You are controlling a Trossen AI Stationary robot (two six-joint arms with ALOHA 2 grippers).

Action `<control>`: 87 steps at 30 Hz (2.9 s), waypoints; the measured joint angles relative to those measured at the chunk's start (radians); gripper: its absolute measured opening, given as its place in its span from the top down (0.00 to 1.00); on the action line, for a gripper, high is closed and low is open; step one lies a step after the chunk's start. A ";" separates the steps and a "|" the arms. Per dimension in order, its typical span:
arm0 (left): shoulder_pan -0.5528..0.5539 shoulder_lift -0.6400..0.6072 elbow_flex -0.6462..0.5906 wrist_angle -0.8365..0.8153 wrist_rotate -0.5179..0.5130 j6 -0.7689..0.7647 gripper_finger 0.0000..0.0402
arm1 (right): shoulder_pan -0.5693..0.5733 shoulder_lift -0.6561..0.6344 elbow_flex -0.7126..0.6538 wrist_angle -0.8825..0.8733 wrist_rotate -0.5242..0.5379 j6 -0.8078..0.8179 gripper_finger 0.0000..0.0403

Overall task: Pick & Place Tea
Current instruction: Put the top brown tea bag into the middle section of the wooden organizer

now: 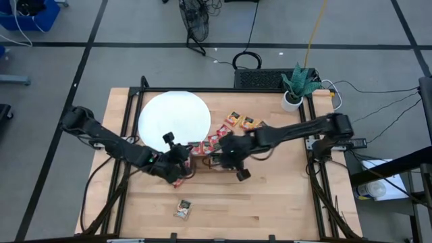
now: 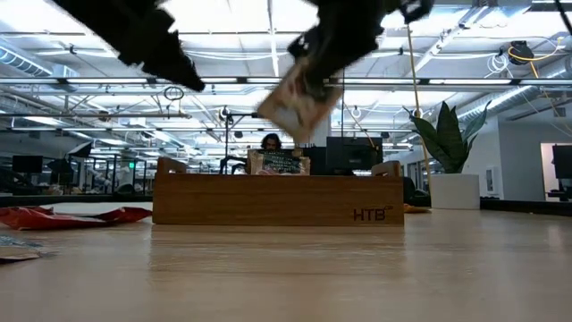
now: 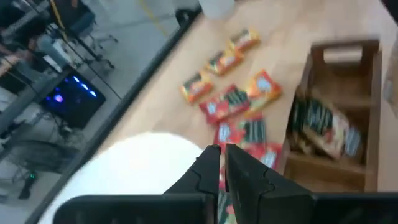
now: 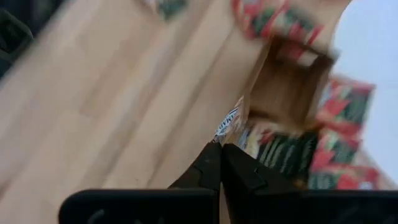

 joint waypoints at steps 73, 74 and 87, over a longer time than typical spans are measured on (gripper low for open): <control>0.029 0.001 -0.035 0.056 0.090 -0.028 0.92 | 0.085 0.235 -0.035 0.324 0.424 -0.076 1.00; 0.029 0.001 -0.035 0.056 0.090 -0.028 0.92 | 0.085 0.235 -0.039 0.325 0.439 -0.075 1.00; 0.038 0.001 -0.035 0.056 0.090 -0.023 0.92 | 0.095 0.234 -0.076 0.286 0.516 -0.054 1.00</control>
